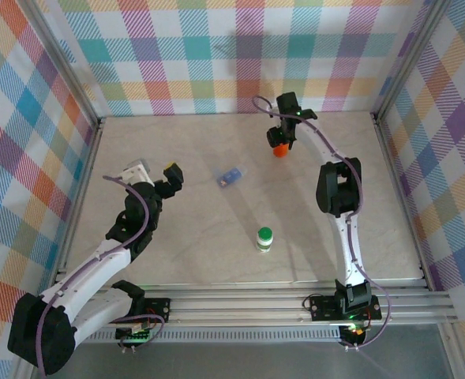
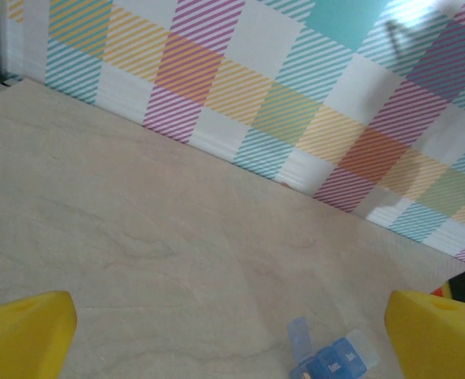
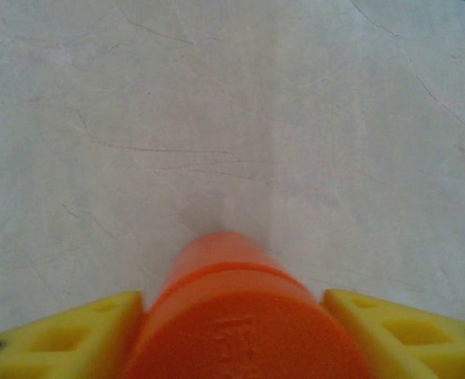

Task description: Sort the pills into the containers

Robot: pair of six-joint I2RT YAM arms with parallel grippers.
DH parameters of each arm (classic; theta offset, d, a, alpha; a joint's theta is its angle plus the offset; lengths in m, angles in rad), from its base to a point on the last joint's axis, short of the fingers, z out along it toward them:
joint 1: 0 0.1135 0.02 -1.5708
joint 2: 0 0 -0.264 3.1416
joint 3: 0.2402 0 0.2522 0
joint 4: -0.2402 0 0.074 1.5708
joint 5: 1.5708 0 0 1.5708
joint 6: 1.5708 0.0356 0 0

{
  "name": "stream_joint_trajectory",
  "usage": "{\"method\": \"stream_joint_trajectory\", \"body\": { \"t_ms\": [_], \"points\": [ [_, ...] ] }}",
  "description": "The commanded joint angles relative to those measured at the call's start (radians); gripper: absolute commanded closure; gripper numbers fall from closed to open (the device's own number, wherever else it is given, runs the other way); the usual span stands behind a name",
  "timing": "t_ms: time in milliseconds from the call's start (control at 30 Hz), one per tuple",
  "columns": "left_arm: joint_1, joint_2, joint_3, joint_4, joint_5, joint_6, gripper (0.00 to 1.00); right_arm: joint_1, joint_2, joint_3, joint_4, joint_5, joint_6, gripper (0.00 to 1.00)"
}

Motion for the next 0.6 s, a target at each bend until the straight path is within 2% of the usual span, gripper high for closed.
{"method": "stream_joint_trajectory", "body": {
  "t_ms": [0, 167, 267, 433, 567],
  "points": [
    [0.005, 0.024, -0.004, 0.015, 0.039, -0.013, 0.00, -0.006, -0.001, 0.058, -0.017, -0.037, 0.019, 0.27],
    [0.005, 0.072, 0.005, 0.035, 0.112, -0.018, 0.00, -0.012, -0.057, 0.079, -0.043, -0.030, 0.058, 0.17],
    [0.005, 0.111, 0.021, 0.021, 0.136, -0.034, 0.03, -0.012, -0.139, 0.056, -0.068, -0.040, 0.114, 0.16],
    [0.008, 0.230, 0.092, -0.035, 0.191, -0.047, 0.08, 0.016, -0.339, -0.163, -0.004, -0.156, 0.189, 0.22],
    [0.048, 0.353, 0.188, -0.105, 0.279, -0.063, 0.13, 0.085, -0.457, -0.367, 0.079, -0.213, 0.235, 0.23]
  ]
}}
